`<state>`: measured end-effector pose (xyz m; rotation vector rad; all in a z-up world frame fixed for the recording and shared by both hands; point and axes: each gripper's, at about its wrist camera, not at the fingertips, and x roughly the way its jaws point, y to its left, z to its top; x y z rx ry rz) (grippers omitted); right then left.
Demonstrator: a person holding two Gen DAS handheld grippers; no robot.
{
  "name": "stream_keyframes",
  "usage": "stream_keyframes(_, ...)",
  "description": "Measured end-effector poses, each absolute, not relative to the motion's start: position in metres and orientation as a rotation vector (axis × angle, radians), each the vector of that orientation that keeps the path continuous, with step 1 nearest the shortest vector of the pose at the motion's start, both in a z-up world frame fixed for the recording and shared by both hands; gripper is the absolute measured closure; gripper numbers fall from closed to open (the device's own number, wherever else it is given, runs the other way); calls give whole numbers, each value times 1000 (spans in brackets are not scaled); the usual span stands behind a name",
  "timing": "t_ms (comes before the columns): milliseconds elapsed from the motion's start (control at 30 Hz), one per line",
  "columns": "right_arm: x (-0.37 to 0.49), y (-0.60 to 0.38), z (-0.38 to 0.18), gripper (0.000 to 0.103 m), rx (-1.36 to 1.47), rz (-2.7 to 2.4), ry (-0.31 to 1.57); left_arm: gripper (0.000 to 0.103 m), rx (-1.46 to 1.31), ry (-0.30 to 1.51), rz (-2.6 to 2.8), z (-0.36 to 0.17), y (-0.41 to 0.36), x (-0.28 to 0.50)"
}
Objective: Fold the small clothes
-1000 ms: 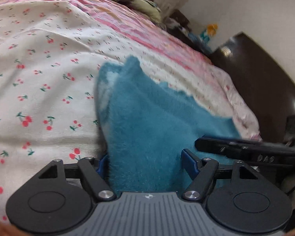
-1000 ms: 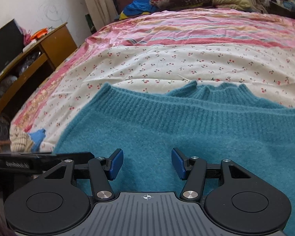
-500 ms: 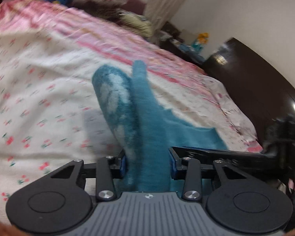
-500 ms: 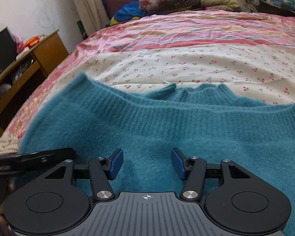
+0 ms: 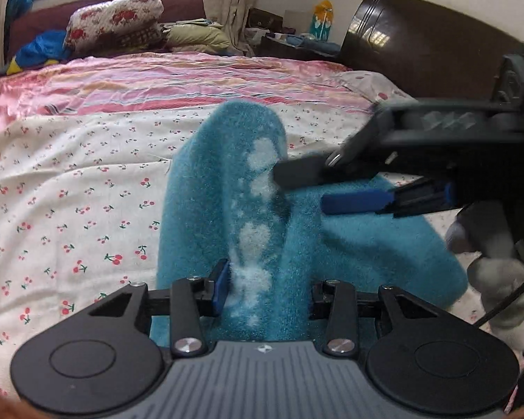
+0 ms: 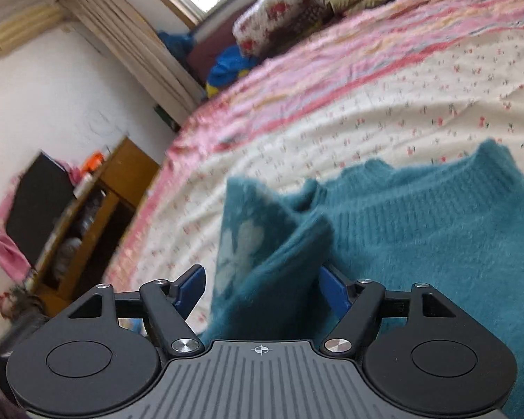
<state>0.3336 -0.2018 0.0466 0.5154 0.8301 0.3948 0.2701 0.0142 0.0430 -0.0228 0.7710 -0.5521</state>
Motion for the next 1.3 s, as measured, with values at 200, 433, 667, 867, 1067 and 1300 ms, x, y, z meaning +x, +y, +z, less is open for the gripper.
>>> stream_keyframes(200,344,-185,28,29,566,406,911,59,5,763,-545,42,10,265)
stream_keyframes(433,360,-161,30,65,387,327,924,51,-13,754,-544,50,23,256)
stream_keyframes(667,356,-173,25,70,414,330,913,34,18,677,-508,58,66,198)
stream_keyframes(867,355,-172,28,70,402,336,913,32,116,665,-462,35,66,176)
stream_keyframes(1067,355,-175,29,72,412,335,919,64,76,673,-442,27,46,188)
stream_keyframes(1300,351,-206,54,75,441,363,855,71,1,602,-553,65,25,178)
